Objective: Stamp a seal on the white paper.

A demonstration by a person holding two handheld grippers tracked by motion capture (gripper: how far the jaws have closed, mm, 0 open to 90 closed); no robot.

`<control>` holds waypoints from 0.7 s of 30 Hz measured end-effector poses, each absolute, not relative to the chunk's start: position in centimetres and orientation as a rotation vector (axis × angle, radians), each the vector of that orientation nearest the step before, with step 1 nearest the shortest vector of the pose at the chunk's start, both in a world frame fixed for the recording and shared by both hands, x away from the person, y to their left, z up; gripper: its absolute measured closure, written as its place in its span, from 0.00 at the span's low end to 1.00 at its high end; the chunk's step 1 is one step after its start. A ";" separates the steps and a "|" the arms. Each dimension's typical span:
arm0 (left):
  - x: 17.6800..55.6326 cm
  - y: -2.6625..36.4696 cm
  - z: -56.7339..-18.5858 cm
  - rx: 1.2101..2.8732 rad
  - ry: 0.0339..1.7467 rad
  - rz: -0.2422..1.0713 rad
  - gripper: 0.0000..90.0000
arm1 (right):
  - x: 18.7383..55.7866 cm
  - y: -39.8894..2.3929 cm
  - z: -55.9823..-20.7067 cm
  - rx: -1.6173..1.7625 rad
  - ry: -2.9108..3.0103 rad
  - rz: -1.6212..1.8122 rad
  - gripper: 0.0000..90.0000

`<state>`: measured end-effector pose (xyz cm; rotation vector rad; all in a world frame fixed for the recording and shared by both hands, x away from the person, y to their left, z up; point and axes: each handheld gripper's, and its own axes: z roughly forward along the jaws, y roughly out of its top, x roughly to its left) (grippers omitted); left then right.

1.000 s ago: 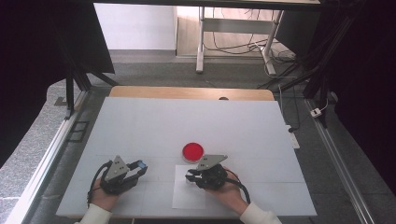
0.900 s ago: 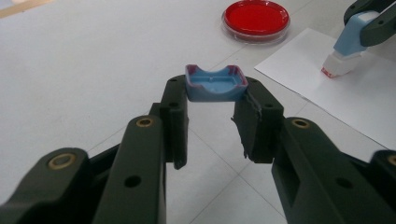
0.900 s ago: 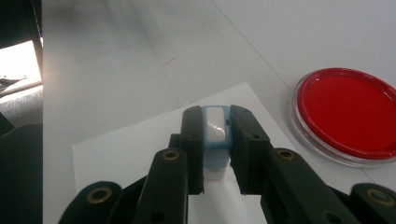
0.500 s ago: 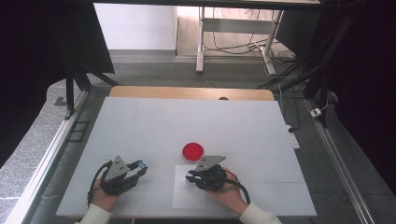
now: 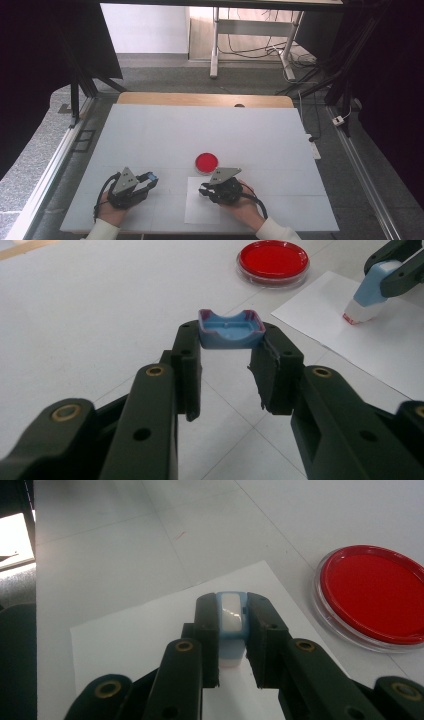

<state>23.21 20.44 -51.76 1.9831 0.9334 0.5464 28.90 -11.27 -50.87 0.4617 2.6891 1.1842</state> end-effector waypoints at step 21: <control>23.2 20.4 -51.8 1.983 0.929 0.550 0.72 | 28.6 -11.3 -50.9 0.450 2.674 1.175 0.85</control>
